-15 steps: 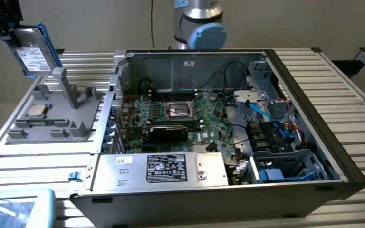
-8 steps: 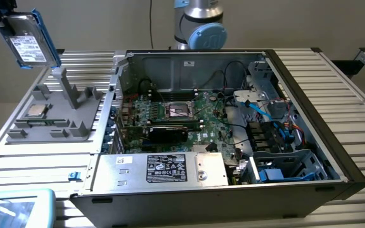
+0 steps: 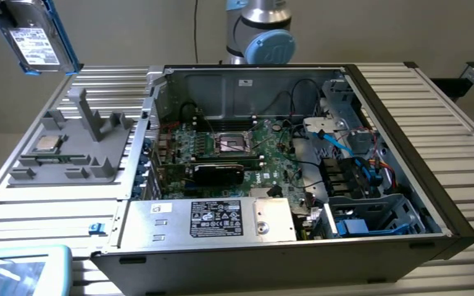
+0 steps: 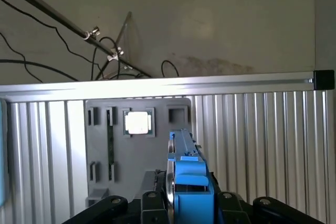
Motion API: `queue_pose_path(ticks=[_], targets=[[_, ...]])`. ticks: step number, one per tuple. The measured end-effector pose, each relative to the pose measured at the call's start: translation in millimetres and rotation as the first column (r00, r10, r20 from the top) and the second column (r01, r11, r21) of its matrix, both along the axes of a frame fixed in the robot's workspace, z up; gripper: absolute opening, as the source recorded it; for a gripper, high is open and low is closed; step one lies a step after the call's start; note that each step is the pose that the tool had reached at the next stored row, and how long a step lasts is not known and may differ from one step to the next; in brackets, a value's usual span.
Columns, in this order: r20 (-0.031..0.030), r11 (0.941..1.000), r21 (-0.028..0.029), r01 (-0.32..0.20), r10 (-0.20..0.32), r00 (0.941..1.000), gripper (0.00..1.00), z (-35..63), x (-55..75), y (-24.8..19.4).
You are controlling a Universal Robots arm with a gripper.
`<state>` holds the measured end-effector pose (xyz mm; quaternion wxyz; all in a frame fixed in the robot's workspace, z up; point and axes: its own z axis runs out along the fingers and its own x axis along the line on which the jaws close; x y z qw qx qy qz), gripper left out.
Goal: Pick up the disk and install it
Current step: 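Pick up the disk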
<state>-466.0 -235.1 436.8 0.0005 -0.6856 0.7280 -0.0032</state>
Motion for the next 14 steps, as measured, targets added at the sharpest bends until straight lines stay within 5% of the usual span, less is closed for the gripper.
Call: queue_pose_path(ticks=[14], targets=[[-0.0001,1.0,0.0008,0.0,0.0,1.0,0.37,57.5,22.4,-2.4]])
